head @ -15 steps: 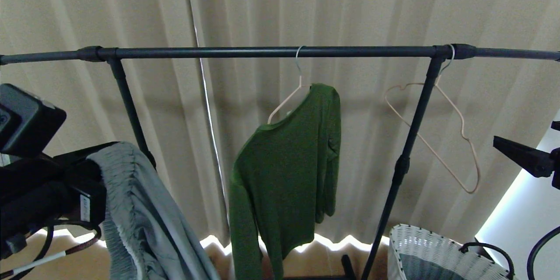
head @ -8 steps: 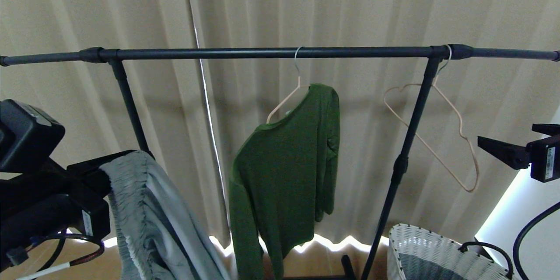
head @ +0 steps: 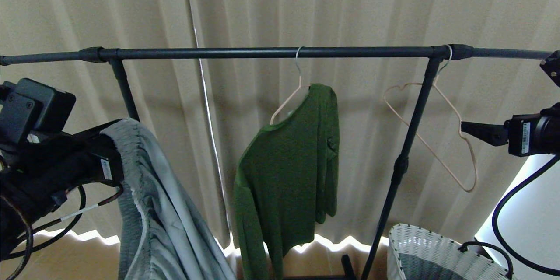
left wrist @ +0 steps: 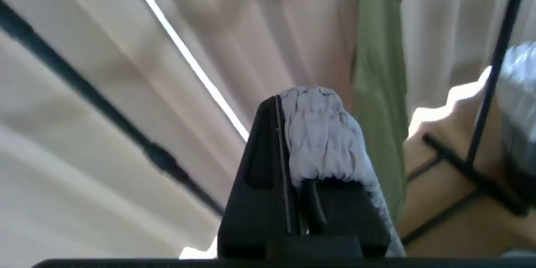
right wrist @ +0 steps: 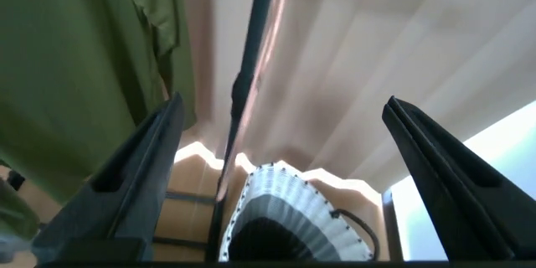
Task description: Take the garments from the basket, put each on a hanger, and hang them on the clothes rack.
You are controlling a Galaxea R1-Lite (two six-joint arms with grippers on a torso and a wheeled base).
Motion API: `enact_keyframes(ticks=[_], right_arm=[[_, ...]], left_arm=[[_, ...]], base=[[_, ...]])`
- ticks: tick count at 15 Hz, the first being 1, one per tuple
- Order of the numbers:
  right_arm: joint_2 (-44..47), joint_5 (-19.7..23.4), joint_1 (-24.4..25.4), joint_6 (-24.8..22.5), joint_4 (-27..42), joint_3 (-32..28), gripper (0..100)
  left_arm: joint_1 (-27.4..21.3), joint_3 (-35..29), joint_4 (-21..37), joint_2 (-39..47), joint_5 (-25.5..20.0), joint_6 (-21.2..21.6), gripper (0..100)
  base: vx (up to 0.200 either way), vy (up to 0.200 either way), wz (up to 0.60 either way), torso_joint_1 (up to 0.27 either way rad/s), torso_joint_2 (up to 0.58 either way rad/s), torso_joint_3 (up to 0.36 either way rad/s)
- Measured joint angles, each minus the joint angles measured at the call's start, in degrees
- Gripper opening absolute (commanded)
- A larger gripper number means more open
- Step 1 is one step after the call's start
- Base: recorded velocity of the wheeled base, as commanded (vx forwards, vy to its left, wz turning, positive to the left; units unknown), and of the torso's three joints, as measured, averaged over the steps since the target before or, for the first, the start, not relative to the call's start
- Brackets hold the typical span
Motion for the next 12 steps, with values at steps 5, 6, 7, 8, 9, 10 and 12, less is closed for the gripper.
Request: enact_keyframes(ticks=[5, 6, 7, 8, 9, 10, 12], right_arm=[[5.35, -0.33, -0.06, 3.29, 4.12, -5.40, 100], [6.81, -0.82, -0.06, 3.49, 3.88, -5.64, 100], [8.52, -1.76, -0.06, 3.60, 3.15, -6.00, 100], [10.23, -2.77, -0.11, 3.67, 2.10, -6.23, 100], [11.65, -3.54, -0.09, 3.68, 0.88, -6.39, 100], [12.70, -3.80, -0.09, 3.68, 0.39, -6.53, 100], [14.40, -3.91, -0.06, 3.68, 0.30, -7.38, 100]], left_arm=[[0.21, 1.55, -0.06, 0.46, -0.02, 0.35, 0], [-0.10, 1.99, -0.04, -0.09, -0.05, 0.43, 0], [-0.29, 2.27, 0.00, -0.55, -0.05, 0.55, 0], [-0.40, 2.40, -0.09, -0.85, -0.05, 0.55, 0], [-0.49, 2.46, -0.09, -1.05, -0.05, 0.54, 0], [-0.49, 2.51, -0.06, -1.19, -0.05, 0.55, 0], [-0.49, 2.54, -0.06, -1.44, -0.02, 0.55, 0]], base=[[0.000, 0.000, 0.00, 0.000, 0.00, 0.000], [0.000, 0.000, 0.00, 0.000, 0.00, 0.000], [0.000, 0.000, 0.00, 0.000, 0.00, 0.000], [0.000, 0.000, 0.00, 0.000, 0.00, 0.000], [0.000, 0.000, 0.00, 0.000, 0.00, 0.000], [0.000, 0.000, 0.00, 0.000, 0.00, 0.000], [0.000, 0.000, 0.00, 0.000, 0.00, 0.000]])
